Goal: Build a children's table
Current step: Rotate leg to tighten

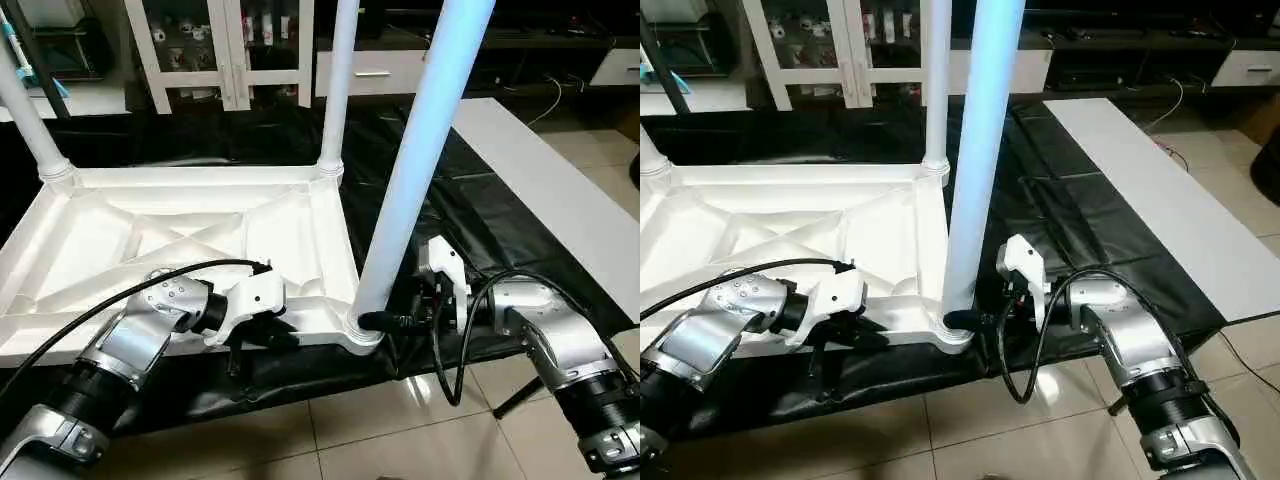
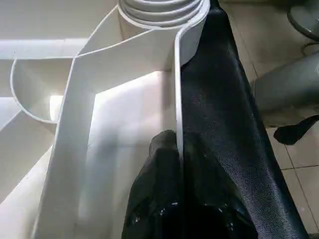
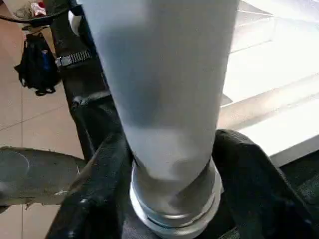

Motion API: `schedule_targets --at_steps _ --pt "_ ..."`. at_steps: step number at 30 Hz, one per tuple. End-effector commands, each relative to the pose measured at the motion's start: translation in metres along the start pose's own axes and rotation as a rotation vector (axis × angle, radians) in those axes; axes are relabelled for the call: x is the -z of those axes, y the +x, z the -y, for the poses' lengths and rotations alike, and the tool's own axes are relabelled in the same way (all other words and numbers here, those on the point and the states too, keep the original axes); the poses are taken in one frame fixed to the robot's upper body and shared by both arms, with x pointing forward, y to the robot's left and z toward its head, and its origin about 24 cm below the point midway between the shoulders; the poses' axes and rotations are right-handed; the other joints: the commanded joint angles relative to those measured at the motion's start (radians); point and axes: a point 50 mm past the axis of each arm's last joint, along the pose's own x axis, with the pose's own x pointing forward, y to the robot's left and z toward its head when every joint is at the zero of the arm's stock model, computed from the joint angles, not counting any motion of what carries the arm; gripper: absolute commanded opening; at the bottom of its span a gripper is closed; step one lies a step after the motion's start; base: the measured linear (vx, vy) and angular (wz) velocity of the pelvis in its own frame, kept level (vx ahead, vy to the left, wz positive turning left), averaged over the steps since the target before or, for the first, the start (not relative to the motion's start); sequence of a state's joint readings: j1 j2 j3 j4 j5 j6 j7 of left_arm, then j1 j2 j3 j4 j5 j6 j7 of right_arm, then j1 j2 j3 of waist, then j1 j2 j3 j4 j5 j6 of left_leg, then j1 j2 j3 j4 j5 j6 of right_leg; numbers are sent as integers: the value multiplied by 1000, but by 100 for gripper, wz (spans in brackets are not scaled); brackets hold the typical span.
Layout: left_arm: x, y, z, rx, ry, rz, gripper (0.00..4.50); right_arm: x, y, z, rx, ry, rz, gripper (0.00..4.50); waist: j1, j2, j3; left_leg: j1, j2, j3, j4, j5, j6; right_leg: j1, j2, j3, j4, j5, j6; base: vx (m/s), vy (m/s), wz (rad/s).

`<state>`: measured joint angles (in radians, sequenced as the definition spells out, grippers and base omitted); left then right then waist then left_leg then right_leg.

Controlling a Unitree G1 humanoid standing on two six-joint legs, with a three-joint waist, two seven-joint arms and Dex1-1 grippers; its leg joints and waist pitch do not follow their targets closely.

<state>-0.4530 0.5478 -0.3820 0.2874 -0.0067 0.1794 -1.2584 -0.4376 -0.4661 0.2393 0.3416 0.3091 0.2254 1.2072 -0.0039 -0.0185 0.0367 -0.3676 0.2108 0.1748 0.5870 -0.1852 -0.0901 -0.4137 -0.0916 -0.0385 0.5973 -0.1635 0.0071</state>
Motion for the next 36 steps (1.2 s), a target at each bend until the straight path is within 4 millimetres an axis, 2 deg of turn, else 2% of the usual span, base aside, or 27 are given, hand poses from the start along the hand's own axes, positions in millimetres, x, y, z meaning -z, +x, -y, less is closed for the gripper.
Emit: schedule_targets --at_steps 1,3,5,6,7,9,11,12,13,15,17,18,20,21,22,23,25,26,27,28,30,31,32,33,34,35,36 --pt "1 12 12 92 0 0 0 -1 -9 16 156 3 -14 223 1 1 -54 4 11 6 -72 -273 37 44 -24 22 -65 -251 -226 0 0 0" --pt "2 14 9 55 -10 -7 0 5 -7 21 235 31 -23 209 -7 -3 -52 4 11 5 -73 -299 27 41 -24 21 -68 -293 -217 0 0 0" --pt "3 23 -6 -102 -53 -41 0 27 0 35 487 144 -82 201 -16 -2 -50 5 8 4 -74 -320 10 36 -23 21 -72 -339 -204 0 0 0" --pt "3 23 -6 -102 -53 -41 0 27 0 35 487 144 -82 197 -20 -2 -49 5 6 3 -74 -329 2 35 -22 20 -75 -364 -195 0 0 0" --pt "1 29 -12 -165 -76 -32 0 36 5 39 583 204 -98 194 -22 -6 -49 4 5 -3 -76 -352 -12 39 -25 17 -79 -421 -171 0 0 0" --pt "-4 36 -18 -224 -109 -14 0 42 10 44 696 246 -121 193 -30 -5 -48 7 3 -8 -76 -400 -31 30 -27 13 -89 -505 -133 -27 5 -5" --pt "-11 44 -26 -311 -168 13 0 44 19 49 824 276 -121 191 -36 -7 -48 10 1 -10 -75 -430 -33 26 -26 12 -96 -539 -116 0 0 0" --pt "-21 53 -39 -452 -237 53 0 40 32 54 968 309 -89 191 -44 -11 -45 13 -3 -8 -70 -440 -39 15 -24 10 -101 -560 -113 0 0 0" --pt "-28 57 -47 -532 -245 81 0 36 42 54 997 301 -78 190 -46 -11 -45 17 -7 -10 -68 -447 -40 14 -25 7 -106 -585 -108 0 0 0" --pt "-41 62 -57 -647 -221 119 0 28 54 55 1076 320 -27 189 -50 -8 -52 14 -8 -14 -68 -451 -23 20 -26 -1 -112 -583 -91 0 0 0" --pt "-45 64 -59 -667 -231 139 0 24 59 55 1101 317 -18 188 -50 -12 -51 12 -7 -10 -70 -455 0 23 -22 -5 -118 -554 -92 0 0 0" --pt "-49 68 -61 -670 -240 148 0 19 66 56 1120 306 7 188 -48 -9 -51 9 -9 -10 -71 -453 7 22 -23 -5 -118 -554 -88 0 0 0" --pt "-50 69 -61 -665 -237 144 0 17 69 56 1121 303 21 188 -49 -8 -51 10 -10 -9 -71 -460 13 20 -24 -6 -121 -566 -83 0 0 0" --pt "-49 69 -60 -652 -231 142 0 12 72 55 1085 329 89 188 -48 -8 -50 12 -10 -9 -70 -463 17 18 -24 -6 -123 -564 -82 0 0 0" --pt "-48 69 -59 -635 -225 136 0 5 77 53 1026 370 187 223 -48 -8 -51 12 -8 -8 -71 -468 20 17 -25 -5 -123 -562 -84 0 0 0" --pt "-48 69 -58 -632 -224 135 0 4 77 53 1016 364 194 244 -48 -8 -51 9 -7 -10 -72 -470 27 20 -27 -5 -121 -558 -84 0 0 0" --pt "-42 68 -53 -564 -201 119 0 -8 80 45 828 249 268 260 -43 -7 -53 2 -3 -9 -76 -446 36 28 -26 -3 -117 -509 -97 0 0 0" --pt "-40 69 -52 -543 -190 117 0 -9 79 44 805 240 282 260 -41 0 -53 -1 0 -7 -79 -434 41 29 -26 1 -114 -456 -119 0 0 0" --pt "-39 69 -48 -480 -175 133 0 -11 72 45 789 201 292 268 -43 -7 -54 -7 -2 -6 -79 -413 46 35 -25 3 -106 -427 -135 0 0 0" --pt "-38 67 -44 -430 -162 147 0 -14 67 45 777 193 311 280 -42 -7 -54 -10 -3 -5 -79 -404 49 38 -25 3 -105 -424 -140 0 0 0" --pt "-38 62 -32 -283 -113 190 0 -22 53 44 717 167 359 302 -35 2 -53 -2 1 -2 -77 -394 58 33 -30 9 -105 -438 -154 0 0 0" --pt "-38 60 -27 -225 -90 206 0 -25 49 43 685 157 374 310 -32 0 -52 -1 2 -2 -78 -396 60 33 -31 10 -107 -442 -157 0 0 0" --pt "-37 57 -21 -164 -78 217 0 -27 45 41 643 136 377 317 -31 -2 -55 -2 4 1 -77 -376 63 35 -30 13 -102 -420 -164 0 0 0" --pt "-30 47 -11 -63 -64 199 0 -30 35 32 509 94 357 326 -20 6 -55 11 7 6 -76 -361 69 28 -26 16 -101 -383 -181 0 0 0" --pt "-27 42 -7 -18 -66 192 0 -29 29 26 432 68 330 336 -13 8 -55 14 11 7 -77 -351 73 28 -27 19 -98 -359 -189 0 0 0" --pt "-26 40 -5 -5 -69 192 0 -29 26 24 406 59 320 346 -1 16 -57 17 15 11 -78 -323 76 31 -23 20 -91 -299 -205 62 -43 17" --pt "-25 35 -3 17 -81 200 0 -27 21 21 362 44 292 354 0 14 -56 16 14 15 -77 -299 74 30 -18 21 -83 -250 -222 67 -25 11"
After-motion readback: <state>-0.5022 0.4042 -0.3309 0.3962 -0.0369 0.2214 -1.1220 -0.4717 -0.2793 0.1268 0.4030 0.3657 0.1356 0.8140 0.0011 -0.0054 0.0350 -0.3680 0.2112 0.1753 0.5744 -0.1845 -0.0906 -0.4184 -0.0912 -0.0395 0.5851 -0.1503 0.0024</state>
